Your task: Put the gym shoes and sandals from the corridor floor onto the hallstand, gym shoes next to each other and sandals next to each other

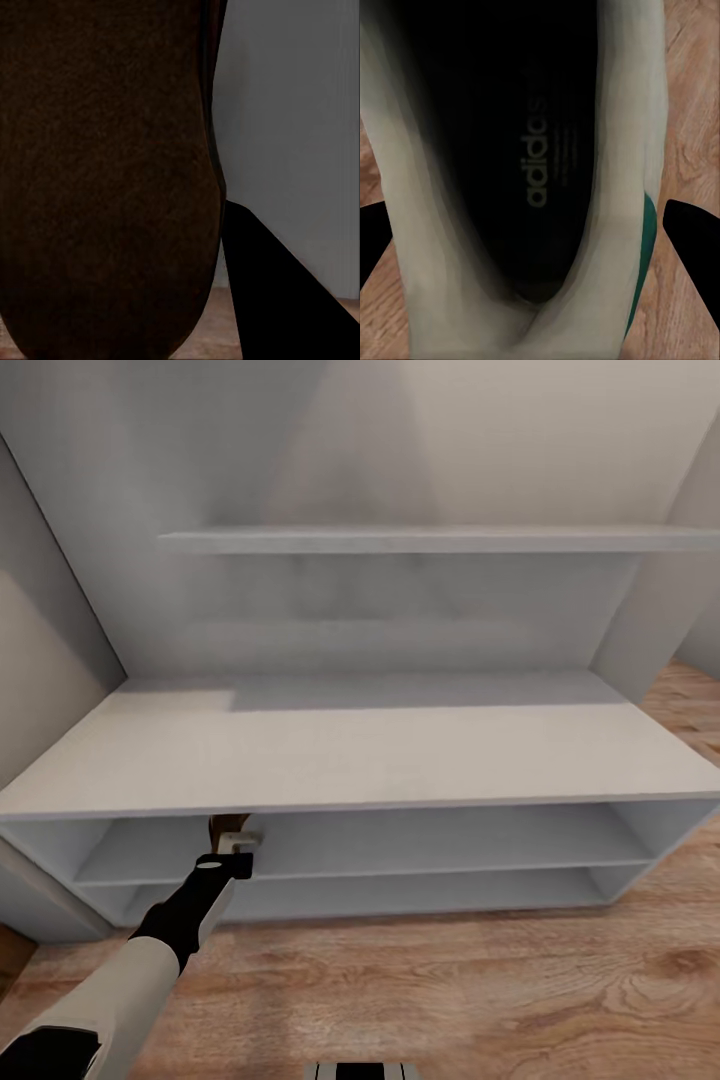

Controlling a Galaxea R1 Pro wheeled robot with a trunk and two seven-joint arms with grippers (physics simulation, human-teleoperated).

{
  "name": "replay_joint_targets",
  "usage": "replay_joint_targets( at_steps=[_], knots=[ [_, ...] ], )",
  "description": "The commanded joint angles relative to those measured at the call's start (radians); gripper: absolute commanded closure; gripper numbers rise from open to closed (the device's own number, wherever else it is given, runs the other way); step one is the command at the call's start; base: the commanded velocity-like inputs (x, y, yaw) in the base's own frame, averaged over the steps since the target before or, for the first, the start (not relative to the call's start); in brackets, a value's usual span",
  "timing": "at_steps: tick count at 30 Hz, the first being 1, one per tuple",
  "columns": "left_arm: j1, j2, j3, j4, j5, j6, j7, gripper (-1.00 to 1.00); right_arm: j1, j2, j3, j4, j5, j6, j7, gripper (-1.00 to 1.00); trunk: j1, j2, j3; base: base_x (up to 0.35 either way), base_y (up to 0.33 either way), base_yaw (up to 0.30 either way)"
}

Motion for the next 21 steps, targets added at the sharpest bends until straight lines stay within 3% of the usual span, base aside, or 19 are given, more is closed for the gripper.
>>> replay_joint_targets(
  at_steps=[1, 6, 13, 21],
  knots=[
    [0.000, 0.002, -0.008, -0.002, 0.007, 0.006, 0.007, 1.00, 0.000, 0.000, 0.003, 0.000, -0.010, -0.004, -0.001, 1.00, 0.000, 0.000, -0.001, 0.173, 0.149, 0.000],
    [0.000, 0.004, -0.008, -0.001, 0.007, 0.006, 0.007, 1.00, 0.000, 0.000, 0.003, 0.000, -0.010, -0.004, -0.001, 1.00, 0.000, 0.000, -0.001, 0.179, 0.153, 0.000],
    [0.000, 0.003, -0.008, -0.002, 0.007, 0.004, 0.007, 1.00, 0.000, 0.000, 0.003, 0.000, -0.010, -0.004, -0.001, 1.00, 0.000, 0.000, -0.001, 0.036, 0.013, 0.000],
    [0.002, 0.002, -0.008, -0.002, 0.007, 0.003, 0.007, 1.00, 0.000, 0.000, 0.003, 0.000, -0.010, -0.004, -0.001, 1.00, 0.000, 0.000, -0.001, 0.178, 0.044, 0.000]
  ],
)
